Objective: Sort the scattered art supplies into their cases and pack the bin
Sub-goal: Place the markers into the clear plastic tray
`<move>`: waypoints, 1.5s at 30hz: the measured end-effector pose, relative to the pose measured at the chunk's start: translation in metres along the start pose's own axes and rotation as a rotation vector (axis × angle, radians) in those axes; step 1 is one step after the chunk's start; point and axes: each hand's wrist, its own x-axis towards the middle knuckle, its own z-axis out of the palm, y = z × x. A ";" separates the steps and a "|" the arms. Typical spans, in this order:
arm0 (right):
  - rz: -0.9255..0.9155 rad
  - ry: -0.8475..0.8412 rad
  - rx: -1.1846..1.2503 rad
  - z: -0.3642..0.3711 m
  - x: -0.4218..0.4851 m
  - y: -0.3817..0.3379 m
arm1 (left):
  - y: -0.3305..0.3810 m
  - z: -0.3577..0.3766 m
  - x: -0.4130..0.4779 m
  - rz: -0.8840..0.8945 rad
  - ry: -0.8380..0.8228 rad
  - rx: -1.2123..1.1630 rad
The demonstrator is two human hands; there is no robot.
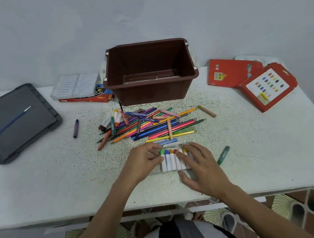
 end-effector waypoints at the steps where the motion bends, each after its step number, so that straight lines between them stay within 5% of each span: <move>1: -0.001 0.003 0.001 0.000 0.000 0.000 | -0.001 0.000 0.000 0.019 0.005 0.037; 12: 0.003 -0.005 -0.009 0.000 0.000 0.000 | -0.013 0.010 -0.004 0.248 0.045 0.404; 33: -0.014 0.010 -0.011 0.001 0.000 0.001 | -0.017 0.011 -0.012 0.465 0.180 0.501; 45: 0.006 -0.028 -0.023 0.001 0.000 0.000 | -0.008 -0.072 0.061 0.108 0.605 0.725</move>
